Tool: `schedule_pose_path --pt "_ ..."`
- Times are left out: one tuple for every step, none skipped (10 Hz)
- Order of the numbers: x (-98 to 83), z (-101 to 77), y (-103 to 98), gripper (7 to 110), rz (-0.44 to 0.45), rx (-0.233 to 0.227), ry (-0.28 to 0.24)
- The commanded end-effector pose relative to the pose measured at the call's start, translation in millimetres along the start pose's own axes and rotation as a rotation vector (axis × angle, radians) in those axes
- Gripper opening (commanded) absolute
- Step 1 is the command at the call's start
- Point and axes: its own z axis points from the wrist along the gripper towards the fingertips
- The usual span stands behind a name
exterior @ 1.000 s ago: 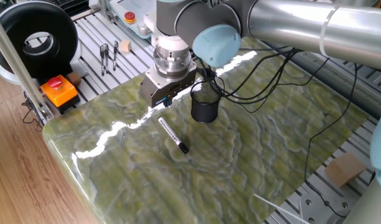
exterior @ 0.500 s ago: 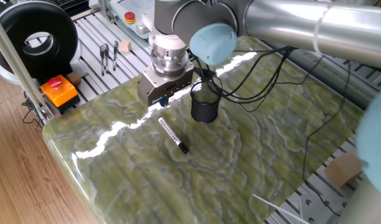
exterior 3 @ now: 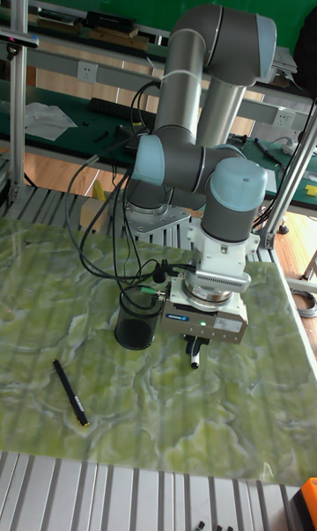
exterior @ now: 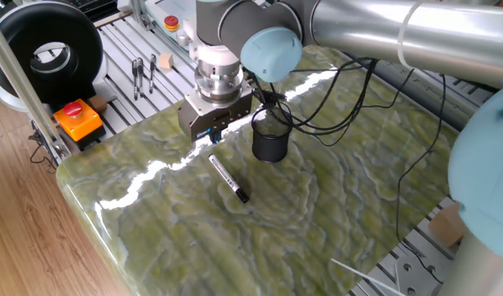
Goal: Put the pen into the pen holder
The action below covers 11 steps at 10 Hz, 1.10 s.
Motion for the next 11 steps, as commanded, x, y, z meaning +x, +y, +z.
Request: schedule_pose_path --pt "46.3 1.8 14 7 0.061 -0.001 0.090" --pt "58.8 1.5 15 7 0.061 0.004 0.111" --pt "63.1 -0.2 12 7 0.057 0.015 0.109" --pt "69.6 -3.1 11 7 0.058 0.014 0.109" --pt "78.5 -6.2 11 7 0.061 0.009 0.113" --pt "85.3 -8.2 9 7 0.067 0.012 0.122" --pt "94.4 -9.7 12 7 0.085 0.000 0.146" --pt "102.4 -10.5 20 7 0.113 -0.024 0.172" --pt "100.1 -10.5 16 7 0.113 -0.017 0.169" --pt "96.4 -12.7 19 7 0.112 -0.036 0.165" --pt "98.2 -11.8 23 7 0.123 -0.045 0.176"
